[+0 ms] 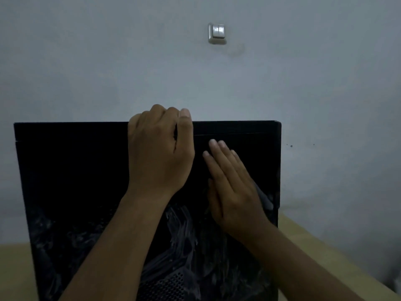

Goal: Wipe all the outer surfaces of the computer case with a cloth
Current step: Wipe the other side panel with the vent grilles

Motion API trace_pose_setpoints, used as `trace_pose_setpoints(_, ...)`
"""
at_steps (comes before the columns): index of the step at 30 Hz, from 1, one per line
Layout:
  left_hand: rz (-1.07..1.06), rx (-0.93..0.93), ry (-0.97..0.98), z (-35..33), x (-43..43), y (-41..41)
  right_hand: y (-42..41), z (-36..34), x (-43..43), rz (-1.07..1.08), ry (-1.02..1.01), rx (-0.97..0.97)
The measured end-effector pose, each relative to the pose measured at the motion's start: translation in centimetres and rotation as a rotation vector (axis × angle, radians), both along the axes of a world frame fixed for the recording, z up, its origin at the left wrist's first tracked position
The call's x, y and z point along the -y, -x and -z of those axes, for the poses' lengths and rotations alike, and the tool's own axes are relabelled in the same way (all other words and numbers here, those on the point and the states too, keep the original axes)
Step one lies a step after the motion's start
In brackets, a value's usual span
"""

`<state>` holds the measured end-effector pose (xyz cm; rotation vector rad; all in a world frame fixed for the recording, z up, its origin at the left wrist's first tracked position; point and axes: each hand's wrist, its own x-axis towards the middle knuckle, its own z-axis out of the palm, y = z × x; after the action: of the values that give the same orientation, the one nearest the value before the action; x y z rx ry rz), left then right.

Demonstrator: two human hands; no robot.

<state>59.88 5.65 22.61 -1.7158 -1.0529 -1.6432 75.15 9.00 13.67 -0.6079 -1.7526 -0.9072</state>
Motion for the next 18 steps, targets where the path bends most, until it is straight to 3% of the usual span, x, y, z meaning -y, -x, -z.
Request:
trace_pose_setpoints(2, -0.001, 0.0, 0.006, 0.0, -0.1, -0.2, -1.9, -1.7, -0.5, -0.001, -0.042, 0.117)
trace_pose_setpoints(4, -0.014, 0.001, 0.007, 0.0, -0.2, -0.2, -3.4, -3.2, -1.0, -0.013, -0.066, 0.113)
trace_pose_setpoints(13, 0.012, -0.002, 0.014, 0.2, -0.1, -0.1, -2.8, -1.9, -2.6, -0.085, -0.029, -0.931)
trace_pose_setpoints(15, 0.01, 0.007, 0.011, 0.2, -0.1, -0.1, -1.8, -1.2, -2.4, -0.089, 0.021, -1.048)
trace_pose_setpoints(18, -0.003, 0.022, 0.006, 0.3, -0.2, -0.2, -0.9, -0.5, -2.0, -0.057, 0.091, -0.986)
